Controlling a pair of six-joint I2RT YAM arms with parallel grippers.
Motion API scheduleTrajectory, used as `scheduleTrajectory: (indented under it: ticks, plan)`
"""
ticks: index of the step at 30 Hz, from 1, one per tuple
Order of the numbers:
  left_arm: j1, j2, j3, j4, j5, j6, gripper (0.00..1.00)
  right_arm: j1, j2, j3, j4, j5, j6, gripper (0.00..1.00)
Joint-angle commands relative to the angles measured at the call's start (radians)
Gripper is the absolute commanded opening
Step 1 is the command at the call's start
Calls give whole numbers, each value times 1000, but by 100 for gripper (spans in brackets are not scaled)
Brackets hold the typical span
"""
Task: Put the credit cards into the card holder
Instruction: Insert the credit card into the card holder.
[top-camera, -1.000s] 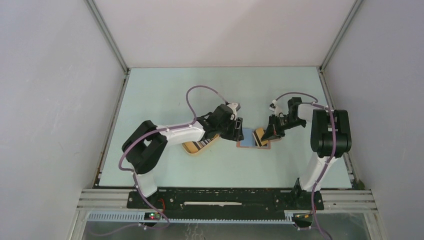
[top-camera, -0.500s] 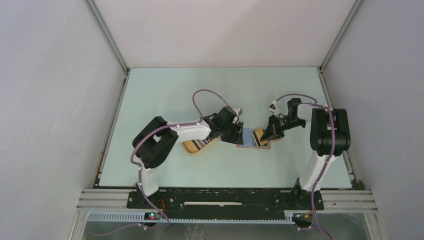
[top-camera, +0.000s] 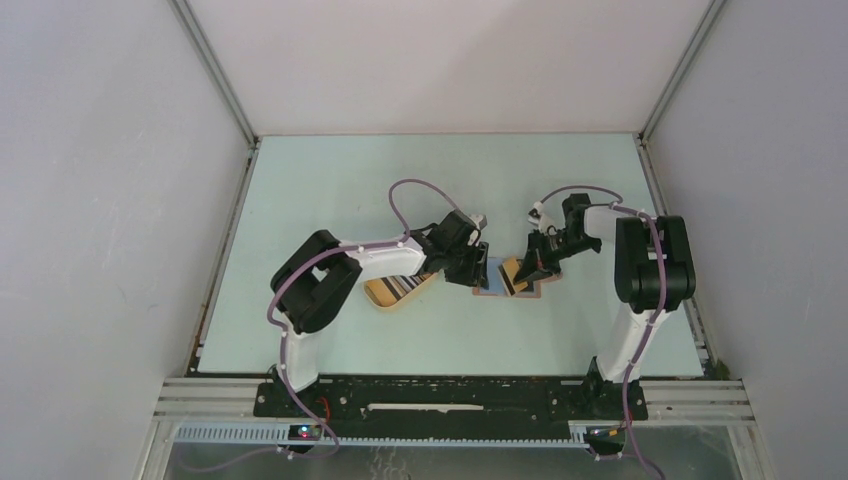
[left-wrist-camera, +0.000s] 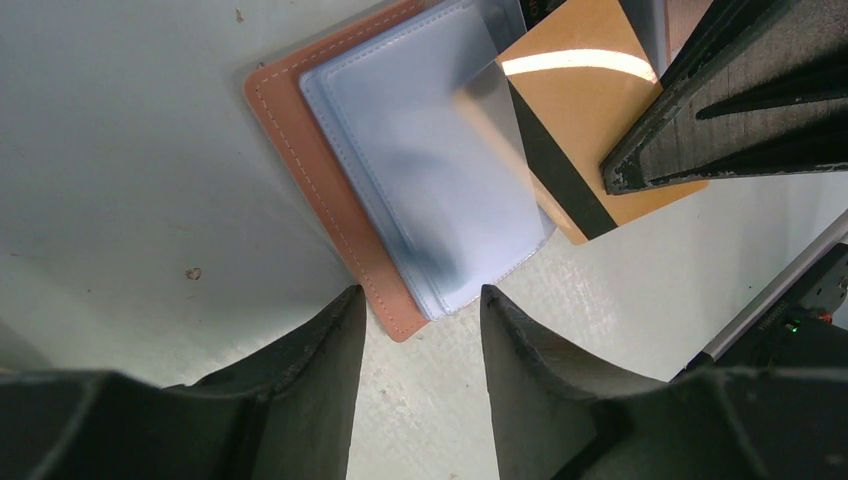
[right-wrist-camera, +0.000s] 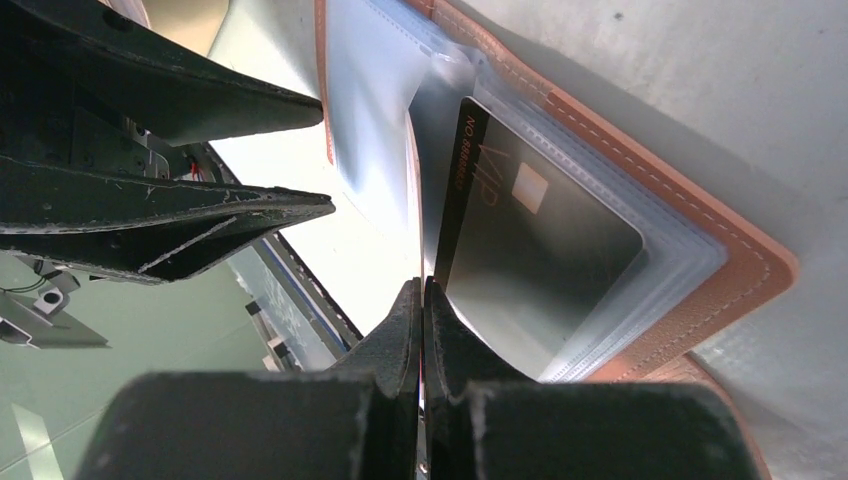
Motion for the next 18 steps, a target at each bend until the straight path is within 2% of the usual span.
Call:
scheduleTrajectory:
  ticks: [1,12,18]
  plan:
    - [5,22,47,-20,25,-10,50,19,13,32,16,38,26,0]
    - [11,37,51,-23,46,-20,44,40,0,33,67,72,74,3]
    - [19,42,46,-12,74,-43,43,45,-31,5,113,100,114,0]
